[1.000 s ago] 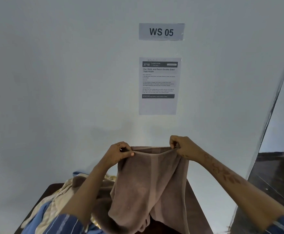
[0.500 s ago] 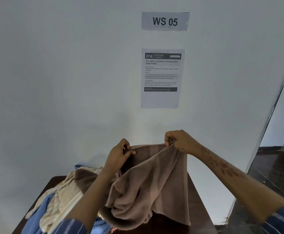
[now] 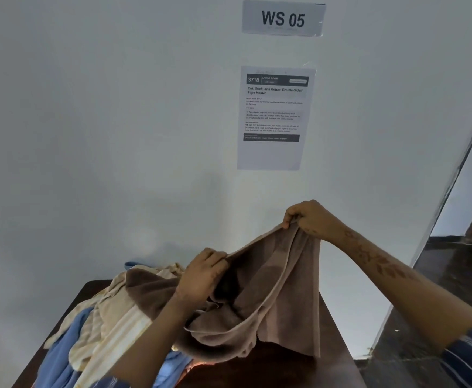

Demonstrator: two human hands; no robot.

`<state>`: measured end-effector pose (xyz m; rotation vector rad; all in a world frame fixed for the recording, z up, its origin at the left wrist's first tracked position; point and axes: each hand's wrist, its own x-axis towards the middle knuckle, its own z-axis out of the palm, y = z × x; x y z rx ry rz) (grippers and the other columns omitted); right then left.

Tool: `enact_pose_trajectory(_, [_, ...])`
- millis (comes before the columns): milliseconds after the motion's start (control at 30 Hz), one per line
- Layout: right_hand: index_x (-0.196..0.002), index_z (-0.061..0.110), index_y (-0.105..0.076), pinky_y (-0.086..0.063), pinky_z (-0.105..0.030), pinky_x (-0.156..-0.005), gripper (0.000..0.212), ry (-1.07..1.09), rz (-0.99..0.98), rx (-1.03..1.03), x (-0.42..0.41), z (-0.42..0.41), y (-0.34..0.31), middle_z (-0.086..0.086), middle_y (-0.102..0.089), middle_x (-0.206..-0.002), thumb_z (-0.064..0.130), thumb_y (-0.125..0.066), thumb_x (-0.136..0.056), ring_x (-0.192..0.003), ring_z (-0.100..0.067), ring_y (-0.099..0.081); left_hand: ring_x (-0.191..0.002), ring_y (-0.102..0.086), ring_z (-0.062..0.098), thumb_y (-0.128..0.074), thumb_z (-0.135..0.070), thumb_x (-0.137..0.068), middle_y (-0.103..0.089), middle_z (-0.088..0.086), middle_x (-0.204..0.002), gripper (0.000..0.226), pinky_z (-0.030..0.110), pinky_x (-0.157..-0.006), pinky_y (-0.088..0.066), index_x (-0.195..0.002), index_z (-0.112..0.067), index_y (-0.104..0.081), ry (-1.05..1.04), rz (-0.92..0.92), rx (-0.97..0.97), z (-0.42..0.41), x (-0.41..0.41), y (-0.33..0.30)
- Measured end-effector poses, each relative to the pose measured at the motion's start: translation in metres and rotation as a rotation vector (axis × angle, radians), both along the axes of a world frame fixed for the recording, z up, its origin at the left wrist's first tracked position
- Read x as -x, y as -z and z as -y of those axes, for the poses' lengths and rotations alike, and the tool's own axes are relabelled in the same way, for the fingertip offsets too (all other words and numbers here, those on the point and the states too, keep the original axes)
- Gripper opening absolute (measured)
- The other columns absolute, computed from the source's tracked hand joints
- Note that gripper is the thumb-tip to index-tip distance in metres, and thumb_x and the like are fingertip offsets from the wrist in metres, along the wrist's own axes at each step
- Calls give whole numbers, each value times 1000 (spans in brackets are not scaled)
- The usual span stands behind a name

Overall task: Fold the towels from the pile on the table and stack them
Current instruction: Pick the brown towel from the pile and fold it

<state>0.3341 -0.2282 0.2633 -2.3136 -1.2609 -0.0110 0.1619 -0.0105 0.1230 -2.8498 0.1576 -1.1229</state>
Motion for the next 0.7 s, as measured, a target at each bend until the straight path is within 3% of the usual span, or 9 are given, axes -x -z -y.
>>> enact_pose_trajectory(133, [-78,6,-72,-45,-31,-91,40,20,21,-2,-1,-3,4,-5,-70,-95,-16,-41,-67,-93,-15,-57,-92,-55,7,-49,-25,-87,-63,-7,-109,20,20,-73,-51,-96,-24,-66,93,-73,271,45,13,43])
enact_pose_trajectory(300, [-74,5,-73,-46,-31,-88,39,50,9,31,-2,-4,10,-5,-70,-93,-15,-41,-66,-92,-17,-60,-89,-59,1,-45,-41,-95,-63,-12,-104,22,19,-78,-50,-103,-29,-63,80,-124,431,74,21,83])
enact_pose_trajectory(400, [-74,6,-72,-45,-24,-80,38,61,13,29,-3,-3,10,-3,-68,-88,-16,-41,-67,-84,-13,-58,-76,-62,2,-39,-48,-96,-66,-11,-94,36,15,-67,-52,-91,-28,-68,58,-156,380,80,21,84])
enact_pose_trajectory(467, [-73,9,-69,-40,-13,-65,38,66,28,23,-3,-2,9,0,-65,-81,-16,-40,-68,-70,-5,-54,-71,-62,0,-42,-42,-88,-66,-14,-85,30,14,-63,-52,-81,-31,-68,45,-213,317,79,18,86])
enact_pose_trajectory(533, [-72,10,-66,-40,-14,-62,36,60,27,0,-5,0,9,0,-66,-79,-15,-41,-69,-68,-5,-54,-73,-60,-1,-39,-40,-87,-64,-16,-88,29,14,-67,-52,-84,-32,-67,6,-268,329,71,15,88])
enact_pose_trajectory(600, [-75,13,-63,-42,-18,-65,33,53,26,-10,-10,5,11,0,-66,-80,-12,-41,-70,-72,-12,-56,-78,-56,-1,-38,-39,-91,-61,-16,-97,29,12,-74,-46,-96,-29,-64,-84,-219,504,55,12,83])
enact_pose_trajectory(700, [-77,17,-56,-39,-18,-57,29,72,25,66,-15,17,17,1,-61,-75,-8,-43,-69,-66,-14,-53,-79,-59,9,-54,-29,-89,-64,-11,-90,13,23,-74,-44,-91,-24,-66,-231,-22,702,20,8,61])
